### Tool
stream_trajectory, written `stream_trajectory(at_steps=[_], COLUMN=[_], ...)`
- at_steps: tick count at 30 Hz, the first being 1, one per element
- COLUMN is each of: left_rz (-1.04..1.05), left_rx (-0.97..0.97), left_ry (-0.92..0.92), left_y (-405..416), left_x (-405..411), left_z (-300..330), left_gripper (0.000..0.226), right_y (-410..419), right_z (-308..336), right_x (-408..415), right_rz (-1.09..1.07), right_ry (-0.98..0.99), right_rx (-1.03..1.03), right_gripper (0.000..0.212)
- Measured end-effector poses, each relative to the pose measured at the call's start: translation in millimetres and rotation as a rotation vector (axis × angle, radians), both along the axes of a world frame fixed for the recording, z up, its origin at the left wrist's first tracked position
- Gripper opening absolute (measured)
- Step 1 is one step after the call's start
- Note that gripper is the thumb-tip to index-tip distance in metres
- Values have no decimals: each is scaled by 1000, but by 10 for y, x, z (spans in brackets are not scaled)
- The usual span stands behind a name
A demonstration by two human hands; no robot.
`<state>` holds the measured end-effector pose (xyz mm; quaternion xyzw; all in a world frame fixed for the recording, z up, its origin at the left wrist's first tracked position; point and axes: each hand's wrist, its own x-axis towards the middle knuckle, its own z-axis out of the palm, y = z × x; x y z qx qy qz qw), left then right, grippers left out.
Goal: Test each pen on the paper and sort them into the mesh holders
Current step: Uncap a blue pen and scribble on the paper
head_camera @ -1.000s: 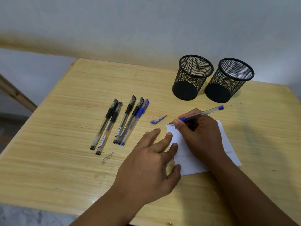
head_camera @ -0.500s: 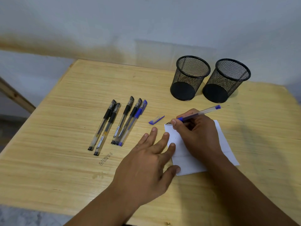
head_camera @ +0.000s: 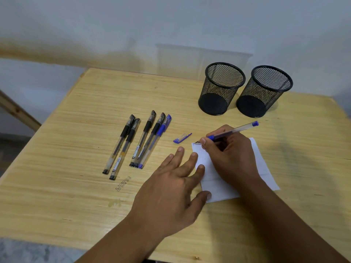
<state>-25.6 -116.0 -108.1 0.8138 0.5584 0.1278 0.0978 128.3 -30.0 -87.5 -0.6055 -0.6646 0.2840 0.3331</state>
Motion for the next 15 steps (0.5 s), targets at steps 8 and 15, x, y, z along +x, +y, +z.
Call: stream_trajectory(at_steps=[8, 15], left_rz=[1, 1], left_rx=[1, -17], left_ry=[-3, -11], left_y=[0, 3], left_x=[7, 7], left_z=[22, 16], left_gripper=[53, 54], right_y=[-12, 1], right_z=[-6, -20], right_x=[29, 53], right_rz=[12, 19], right_ry=[7, 61], right_rx=[20, 49], right_gripper=[6, 6])
